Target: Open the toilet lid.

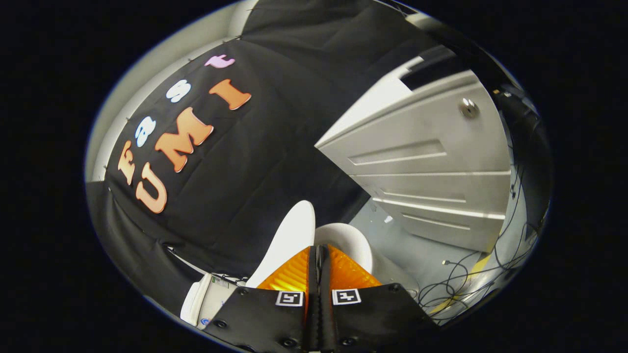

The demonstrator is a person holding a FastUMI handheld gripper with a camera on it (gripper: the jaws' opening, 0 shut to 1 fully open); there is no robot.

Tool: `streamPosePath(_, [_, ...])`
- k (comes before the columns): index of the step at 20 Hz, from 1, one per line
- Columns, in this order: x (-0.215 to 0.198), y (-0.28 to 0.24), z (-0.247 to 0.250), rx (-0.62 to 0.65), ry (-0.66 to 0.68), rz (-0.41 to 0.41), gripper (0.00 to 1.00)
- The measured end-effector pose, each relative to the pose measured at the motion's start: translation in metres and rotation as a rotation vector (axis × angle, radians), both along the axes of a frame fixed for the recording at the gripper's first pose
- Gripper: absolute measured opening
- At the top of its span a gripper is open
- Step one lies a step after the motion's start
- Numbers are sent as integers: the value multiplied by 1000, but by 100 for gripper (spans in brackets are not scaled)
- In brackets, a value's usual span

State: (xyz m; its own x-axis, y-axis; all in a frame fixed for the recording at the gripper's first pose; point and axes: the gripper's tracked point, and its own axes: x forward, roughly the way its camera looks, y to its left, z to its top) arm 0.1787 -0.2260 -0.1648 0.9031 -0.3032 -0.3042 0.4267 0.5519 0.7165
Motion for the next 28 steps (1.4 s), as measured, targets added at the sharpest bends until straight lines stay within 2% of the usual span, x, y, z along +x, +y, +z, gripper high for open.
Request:
streamPosePath(6, [16, 33, 73, -193, -14, 77, 8])
streamPosePath(10, [33, 64, 121, -269, -50, 124, 8])
streamPosePath(15, [42, 96, 152, -421, 11, 193, 8])
streamPosePath(17, [50, 111, 168, -442, -6, 209, 8])
streamPosePath(21, [59, 132, 184, -520, 44, 244, 8])
streamPosePath(28, [72, 175, 220, -551, -5, 289, 8])
